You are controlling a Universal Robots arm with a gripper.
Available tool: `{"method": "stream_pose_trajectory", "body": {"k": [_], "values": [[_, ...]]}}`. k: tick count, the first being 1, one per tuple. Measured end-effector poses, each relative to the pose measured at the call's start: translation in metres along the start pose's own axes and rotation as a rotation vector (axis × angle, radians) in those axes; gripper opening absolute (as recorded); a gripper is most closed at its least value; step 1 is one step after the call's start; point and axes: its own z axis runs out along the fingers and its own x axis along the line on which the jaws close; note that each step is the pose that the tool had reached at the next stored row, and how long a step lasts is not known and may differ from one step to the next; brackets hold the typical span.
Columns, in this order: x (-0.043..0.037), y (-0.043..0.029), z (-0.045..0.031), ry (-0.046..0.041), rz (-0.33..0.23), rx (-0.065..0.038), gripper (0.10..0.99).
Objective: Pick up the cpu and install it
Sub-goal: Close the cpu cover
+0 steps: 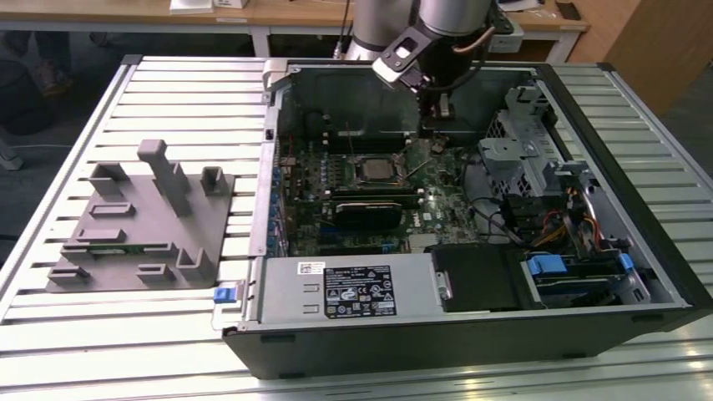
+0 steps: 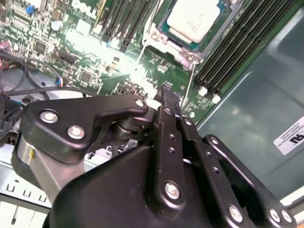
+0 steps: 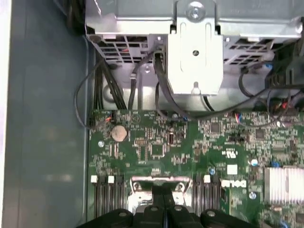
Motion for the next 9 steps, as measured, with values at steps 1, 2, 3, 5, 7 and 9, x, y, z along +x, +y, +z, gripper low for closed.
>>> {"method": "stream_pose_trajectory", "body": {"k": [1,2,3,5,7,9], "values": [[0.0000,0.0016,0.0006,0.0003,-0.004,0.000,0.106],[0.0000,0.0029,0.0012,0.0003,-0.009,0.000,0.106],[0.0000,0.0041,0.0018,0.0004,-0.011,0.000,0.106],[0.0001,0.0054,0.0028,0.0005,-0.012,0.000,0.106],[0.0002,0.0076,0.0040,0.0002,-0.012,0.001,0.106],[0.0002,0.0107,0.0052,0.0000,-0.012,0.002,0.106]]}}
